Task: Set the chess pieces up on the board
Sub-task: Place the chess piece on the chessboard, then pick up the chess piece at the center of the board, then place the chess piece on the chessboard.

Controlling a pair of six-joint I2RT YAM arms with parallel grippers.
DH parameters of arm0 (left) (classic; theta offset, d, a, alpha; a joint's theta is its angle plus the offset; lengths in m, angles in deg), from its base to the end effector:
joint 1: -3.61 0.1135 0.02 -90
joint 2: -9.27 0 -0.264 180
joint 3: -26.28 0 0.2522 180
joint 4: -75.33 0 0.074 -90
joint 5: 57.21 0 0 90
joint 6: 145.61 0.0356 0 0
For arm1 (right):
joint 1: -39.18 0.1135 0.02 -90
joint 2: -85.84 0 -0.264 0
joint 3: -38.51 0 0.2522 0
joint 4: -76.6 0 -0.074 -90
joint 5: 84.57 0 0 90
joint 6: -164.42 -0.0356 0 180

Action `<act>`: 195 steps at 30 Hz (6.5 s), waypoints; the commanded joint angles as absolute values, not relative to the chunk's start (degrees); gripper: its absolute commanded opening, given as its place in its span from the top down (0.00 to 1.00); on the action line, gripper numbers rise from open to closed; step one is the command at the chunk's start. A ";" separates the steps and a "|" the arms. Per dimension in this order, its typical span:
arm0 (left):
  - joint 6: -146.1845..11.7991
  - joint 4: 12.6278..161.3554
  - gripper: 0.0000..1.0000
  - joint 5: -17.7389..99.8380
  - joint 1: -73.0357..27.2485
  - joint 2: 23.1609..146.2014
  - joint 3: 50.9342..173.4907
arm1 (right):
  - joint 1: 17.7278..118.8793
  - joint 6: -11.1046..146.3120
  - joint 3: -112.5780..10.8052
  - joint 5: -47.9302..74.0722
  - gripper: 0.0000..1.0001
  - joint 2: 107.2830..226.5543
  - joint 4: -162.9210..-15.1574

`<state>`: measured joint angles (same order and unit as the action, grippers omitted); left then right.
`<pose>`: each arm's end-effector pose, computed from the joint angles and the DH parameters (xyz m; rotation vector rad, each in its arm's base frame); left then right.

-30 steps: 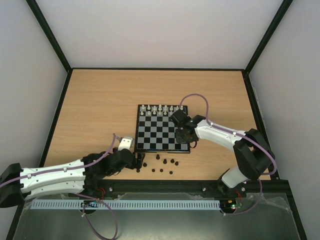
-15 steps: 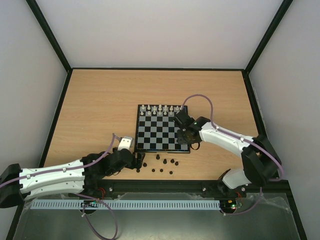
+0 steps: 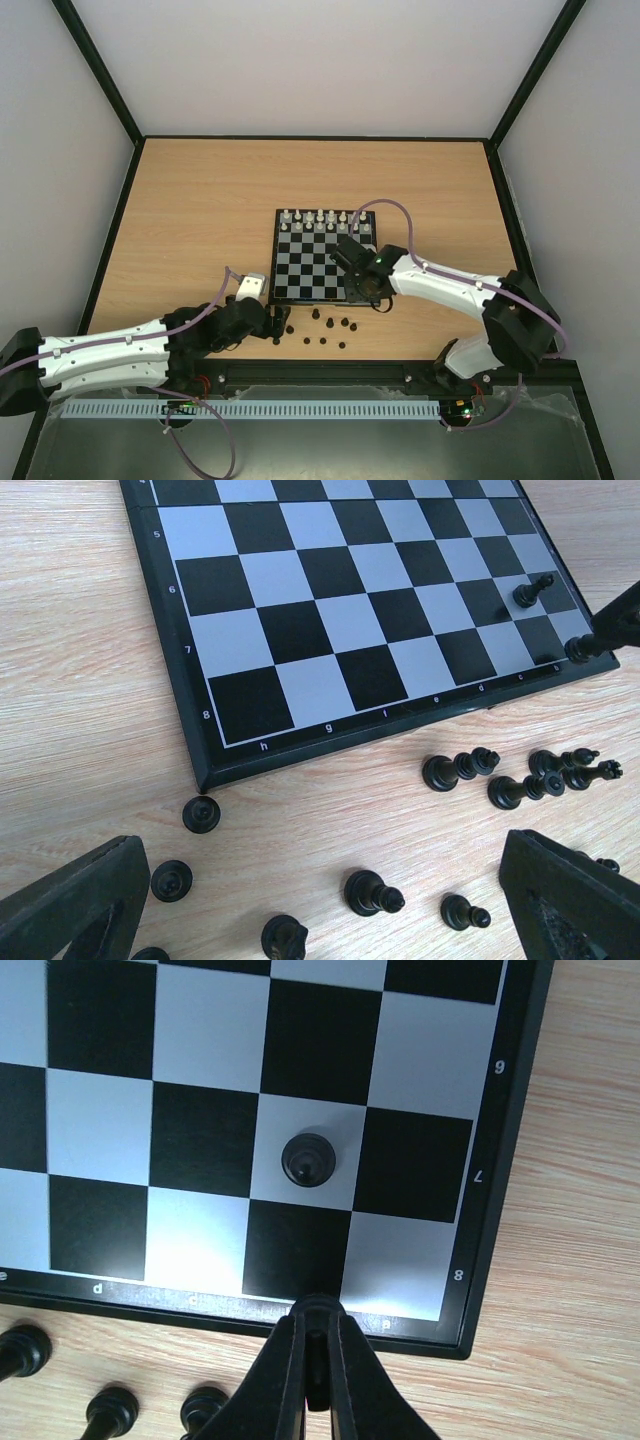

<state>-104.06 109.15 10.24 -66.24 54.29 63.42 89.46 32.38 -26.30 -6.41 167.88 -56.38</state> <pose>0.0690 -0.1483 0.1946 0.2258 2.3063 -0.6525 0.1792 0.2042 0.2022 -0.1289 2.6709 0.2487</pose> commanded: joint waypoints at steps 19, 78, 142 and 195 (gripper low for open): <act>-103.78 108.77 0.01 9.91 -66.77 52.91 62.28 | 90.03 31.70 -29.98 -7.32 0.95 175.25 -55.77; -105.16 109.99 0.01 10.18 -66.79 52.32 62.37 | 109.96 18.37 -21.15 -9.09 0.70 166.45 -52.07; -105.52 108.10 0.01 10.54 -66.79 56.38 62.86 | 98.89 25.03 -19.66 -13.69 0.89 160.74 -51.96; -105.50 109.48 0.01 9.41 -66.79 55.59 62.72 | 85.42 36.32 -25.54 -9.86 0.78 171.10 -57.96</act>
<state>-105.20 108.80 10.66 -66.26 56.06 62.79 85.63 36.11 -24.33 -9.60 171.83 -60.05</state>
